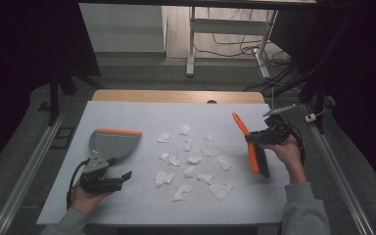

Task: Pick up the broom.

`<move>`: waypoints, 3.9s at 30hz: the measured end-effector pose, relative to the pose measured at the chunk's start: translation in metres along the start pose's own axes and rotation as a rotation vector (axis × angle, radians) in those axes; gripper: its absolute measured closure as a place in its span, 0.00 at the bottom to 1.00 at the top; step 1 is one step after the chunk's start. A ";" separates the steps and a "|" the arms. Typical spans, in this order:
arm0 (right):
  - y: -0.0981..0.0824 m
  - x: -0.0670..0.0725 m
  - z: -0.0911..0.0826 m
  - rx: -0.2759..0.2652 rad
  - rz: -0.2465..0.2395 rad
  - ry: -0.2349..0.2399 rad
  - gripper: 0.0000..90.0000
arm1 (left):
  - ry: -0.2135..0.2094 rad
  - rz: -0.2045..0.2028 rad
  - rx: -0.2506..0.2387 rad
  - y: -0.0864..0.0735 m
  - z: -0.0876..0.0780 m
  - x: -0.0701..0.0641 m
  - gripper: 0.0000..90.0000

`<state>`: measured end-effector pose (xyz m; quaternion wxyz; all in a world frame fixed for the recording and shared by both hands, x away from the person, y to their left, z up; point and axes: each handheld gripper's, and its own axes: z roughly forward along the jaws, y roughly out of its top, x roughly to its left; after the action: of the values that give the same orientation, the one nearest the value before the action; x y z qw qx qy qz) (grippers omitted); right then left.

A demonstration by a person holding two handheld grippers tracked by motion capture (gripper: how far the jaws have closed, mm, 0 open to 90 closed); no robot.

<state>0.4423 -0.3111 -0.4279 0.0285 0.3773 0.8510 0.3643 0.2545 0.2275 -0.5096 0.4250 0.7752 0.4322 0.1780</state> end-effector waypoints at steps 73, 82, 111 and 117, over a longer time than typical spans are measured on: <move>0.012 0.146 0.063 -0.512 0.112 -0.009 0.78 | -0.209 0.141 -0.042 0.102 0.101 -0.127 0.23; 0.008 0.151 0.069 -0.547 0.149 0.005 0.78 | -0.177 0.124 -0.044 0.094 0.122 -0.135 0.33; 0.005 0.158 0.072 -0.600 0.197 0.083 0.76 | -0.199 0.081 -0.058 0.099 0.119 -0.106 0.86; 0.011 0.153 0.066 -0.562 0.139 0.109 0.53 | -0.200 0.096 -0.026 0.104 0.110 -0.091 0.86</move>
<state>0.3617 -0.1652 -0.4348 0.0612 0.3918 0.6890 0.6066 0.3281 0.0693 -0.4805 0.4670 0.8033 0.3478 0.1252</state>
